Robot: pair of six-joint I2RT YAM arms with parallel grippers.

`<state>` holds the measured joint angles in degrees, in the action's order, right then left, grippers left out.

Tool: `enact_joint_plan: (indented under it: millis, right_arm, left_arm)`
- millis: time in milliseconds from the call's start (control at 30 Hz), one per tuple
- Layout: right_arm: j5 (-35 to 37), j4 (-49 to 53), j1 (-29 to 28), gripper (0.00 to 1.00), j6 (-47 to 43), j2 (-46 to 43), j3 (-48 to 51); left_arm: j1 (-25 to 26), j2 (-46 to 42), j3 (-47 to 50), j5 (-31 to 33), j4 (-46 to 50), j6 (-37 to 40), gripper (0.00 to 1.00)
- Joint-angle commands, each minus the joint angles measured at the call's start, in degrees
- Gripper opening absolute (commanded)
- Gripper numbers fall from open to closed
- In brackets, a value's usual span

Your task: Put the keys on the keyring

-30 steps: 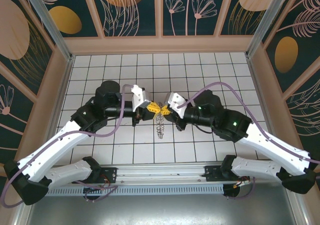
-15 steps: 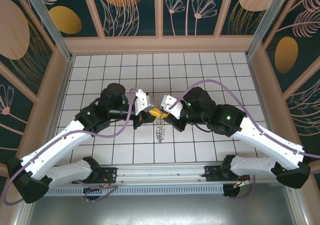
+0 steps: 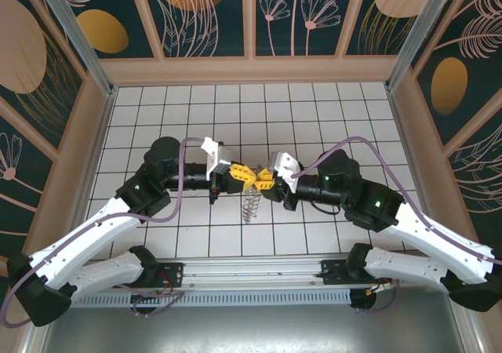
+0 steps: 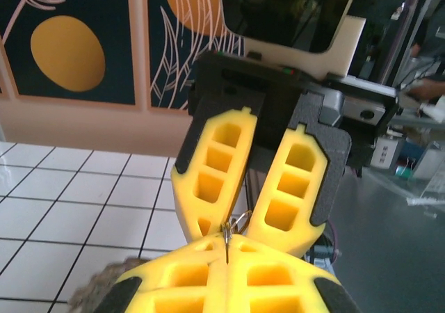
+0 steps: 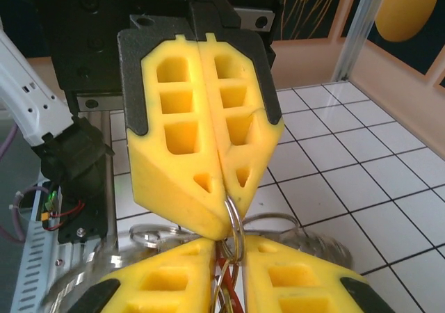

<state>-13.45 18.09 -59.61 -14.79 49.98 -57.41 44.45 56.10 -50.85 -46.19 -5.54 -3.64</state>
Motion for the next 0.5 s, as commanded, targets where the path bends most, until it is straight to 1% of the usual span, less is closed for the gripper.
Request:
enact_joint_plan:
  millis: [0,67,167,200,233,333,400,467]
  right_arm:
    - [-1.3,-6.1,-0.1,0.14,1.7,-0.4,1.9]
    - [-1.5,-7.7,-0.1,0.11,1.7,-1.1,2.6]
    - [-0.7,-9.6,-0.1,0.03,1.5,-2.3,3.6]
    - [-0.2,-9.7,-0.1,0.00,1.4,-2.6,3.6]
    - [0.4,-9.4,-0.1,0.00,1.2,-2.7,3.6]
    - [2.1,-5.9,-0.1,0.00,-0.1,-2.2,1.7]
    - [3.5,-1.5,-0.1,0.00,-1.5,-0.6,-0.9]
    - [4.9,2.9,-0.1,0.00,-3.0,1.9,-3.9]
  left_arm:
    - [0.4,-2.1,2.1,-4.4,-14.3,-7.0,0.00]
    - [0.4,-2.6,4.1,-4.7,-18.5,-9.8,0.00]
    - [0.3,-3.0,6.3,-4.7,-23.1,-13.0,0.00]
    - [0.4,-2.9,6.4,-4.7,-22.9,-13.1,0.00]
    - [0.3,-2.8,6.1,-4.3,-21.0,-12.2,0.00]
    - [0.3,-2.2,1.7,-1.0,-4.4,-2.9,0.00]
    - [0.3,-1.2,-2.3,1.9,7.5,4.2,0.00]
    - [0.3,-0.1,-4.5,4.5,15.4,9.3,0.04]
